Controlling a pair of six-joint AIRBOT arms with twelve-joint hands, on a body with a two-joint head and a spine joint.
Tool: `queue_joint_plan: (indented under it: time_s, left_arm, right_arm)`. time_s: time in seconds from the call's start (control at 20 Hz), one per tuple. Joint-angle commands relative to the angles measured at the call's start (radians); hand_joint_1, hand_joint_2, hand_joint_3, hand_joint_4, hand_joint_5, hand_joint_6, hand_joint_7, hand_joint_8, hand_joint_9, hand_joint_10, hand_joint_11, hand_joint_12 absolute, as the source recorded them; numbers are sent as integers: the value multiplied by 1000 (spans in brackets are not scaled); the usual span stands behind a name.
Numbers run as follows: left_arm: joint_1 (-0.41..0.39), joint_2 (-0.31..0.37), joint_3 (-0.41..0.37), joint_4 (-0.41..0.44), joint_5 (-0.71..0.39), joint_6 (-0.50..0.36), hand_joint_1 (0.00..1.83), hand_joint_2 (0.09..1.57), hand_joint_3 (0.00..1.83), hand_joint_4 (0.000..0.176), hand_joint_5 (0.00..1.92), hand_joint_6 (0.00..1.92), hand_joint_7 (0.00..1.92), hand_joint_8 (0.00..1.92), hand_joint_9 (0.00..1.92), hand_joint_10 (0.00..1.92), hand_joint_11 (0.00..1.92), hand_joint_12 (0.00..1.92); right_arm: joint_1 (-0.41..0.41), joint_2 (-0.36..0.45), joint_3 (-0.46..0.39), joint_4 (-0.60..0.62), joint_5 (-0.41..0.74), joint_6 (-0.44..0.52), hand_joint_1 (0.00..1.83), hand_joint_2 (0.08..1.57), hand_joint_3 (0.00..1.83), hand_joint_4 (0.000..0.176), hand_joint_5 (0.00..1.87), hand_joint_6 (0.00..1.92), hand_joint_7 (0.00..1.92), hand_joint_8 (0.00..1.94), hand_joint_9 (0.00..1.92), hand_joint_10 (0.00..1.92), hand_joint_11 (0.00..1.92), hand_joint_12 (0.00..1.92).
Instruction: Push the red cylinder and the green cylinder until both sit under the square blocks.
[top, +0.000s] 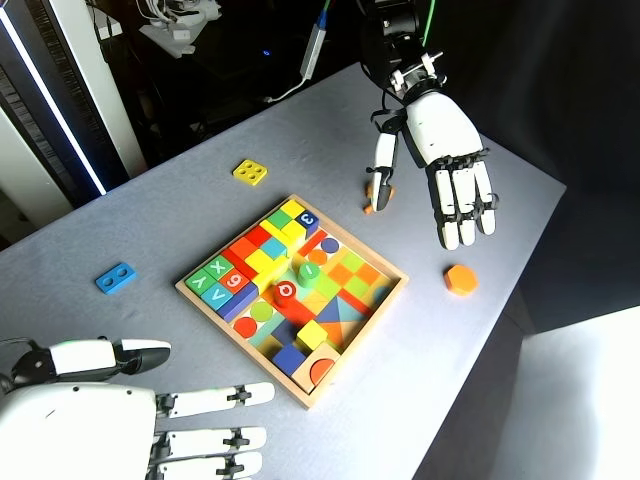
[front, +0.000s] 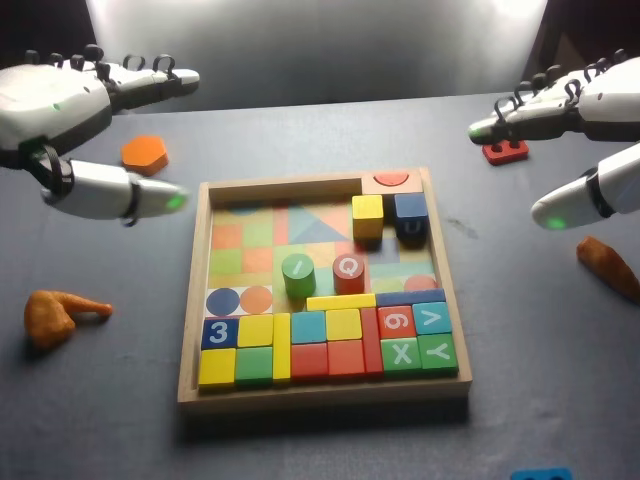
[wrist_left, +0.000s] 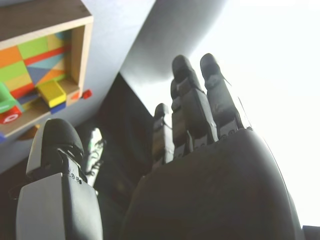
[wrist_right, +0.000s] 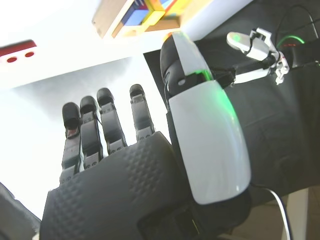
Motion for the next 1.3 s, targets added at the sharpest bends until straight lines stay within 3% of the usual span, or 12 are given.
queue_joint_plan:
  time_s: [0.0, 0.05, 0.1, 0.15, 0.2, 0.4, 0.45, 0.5, 0.6, 0.8, 0.95, 1.25]
  left_arm:
    - [-8, -3, 4, -11, -118, -1, 0, 1050, 5, 159, 29, 1, 0, 0, 0, 0, 0, 112]
    - [-7, -5, 4, -11, -118, -1, 0, 1051, 2, 172, 33, 1, 0, 0, 0, 0, 0, 75]
    - [-7, -7, 4, -11, -118, -1, 0, 1055, 3, 175, 32, 0, 0, 0, 0, 0, 0, 70]
    - [-7, -8, 5, -12, -118, -1, 0, 1054, 0, 176, 28, 1, 0, 0, 0, 0, 0, 107]
    - [-7, -9, 5, -12, -118, -1, 0, 1052, 0, 176, 22, 0, 0, 0, 0, 0, 0, 114]
    - [-7, -12, 8, -14, -118, -1, 0, 1057, 0, 176, 22, 0, 0, 0, 0, 0, 0, 91]
    - [-7, -13, 9, -14, -118, -1, 0, 1057, 0, 176, 24, 2, 0, 0, 0, 0, 0, 91]
    - [-7, -13, 10, -14, -118, -1, 0, 1061, 0, 175, 25, 2, 0, 0, 0, 0, 0, 91]
    - [-7, -15, 13, -14, -118, -1, 0, 1052, 0, 169, 25, 0, 0, 0, 0, 0, 0, 52]
    - [-9, -16, 18, -20, -117, -1, 0, 1056, 3, 137, 21, 2, 0, 0, 0, 0, 4, 161]
    - [-15, -22, 23, -22, -117, -1, 0, 1072, 4, 117, 18, 0, 0, 0, 0, 0, 0, 207]
    - [-15, -33, 38, -32, -114, -1, 0, 1066, 0, 157, 8, 2, 0, 0, 0, 0, 0, 163]
  right_arm:
    - [11, 8, 5, 37, 9, 6, 184, 1065, 22, 34, 200, 4, 16, 0, 0, 0, 0, 0]
    - [11, 8, 5, 37, 8, 6, 195, 1068, 19, 40, 199, 2, 13, 0, 0, 0, 0, 0]
    - [11, 8, 6, 37, 7, 6, 206, 1071, 17, 28, 203, 3, 11, 0, 0, 0, 34, 15]
    - [11, 7, 6, 37, 6, 6, 193, 1077, 17, 25, 203, 3, 12, 1, 0, 0, 29, 15]
    - [11, 7, 6, 37, 6, 6, 192, 1074, 14, 42, 199, 1, 5, 0, 0, 0, 6, 7]
    - [14, 0, 6, 37, 20, 9, 175, 1080, 11, 45, 203, 2, 16, 4, 0, 0, 8, 11]
    - [17, -3, 6, 37, 28, 9, 175, 1087, 13, 33, 217, 8, 20, 5, 0, 0, 5, 10]
    - [20, -6, 6, 37, 34, 9, 188, 1092, 14, 49, 237, 14, 16, 3, 0, 0, 0, 6]
    - [29, -15, 6, 37, 54, 9, 190, 1071, 2, 66, 292, 27, 7, 0, 0, 0, 39, 25]
    - [46, -42, 6, 7, 78, 12, 237, 1043, 0, 24, 484, 9, 42, 1, 0, 0, 0, 247]
    - [51, -70, 15, -42, 83, 38, 277, 1042, 0, 43, 538, 3, 65, 1, 0, 0, 0, 219]
    - [51, -135, 45, -71, 116, 65, 288, 1036, 0, 74, 547, 1, 73, 2, 0, 0, 0, 395]
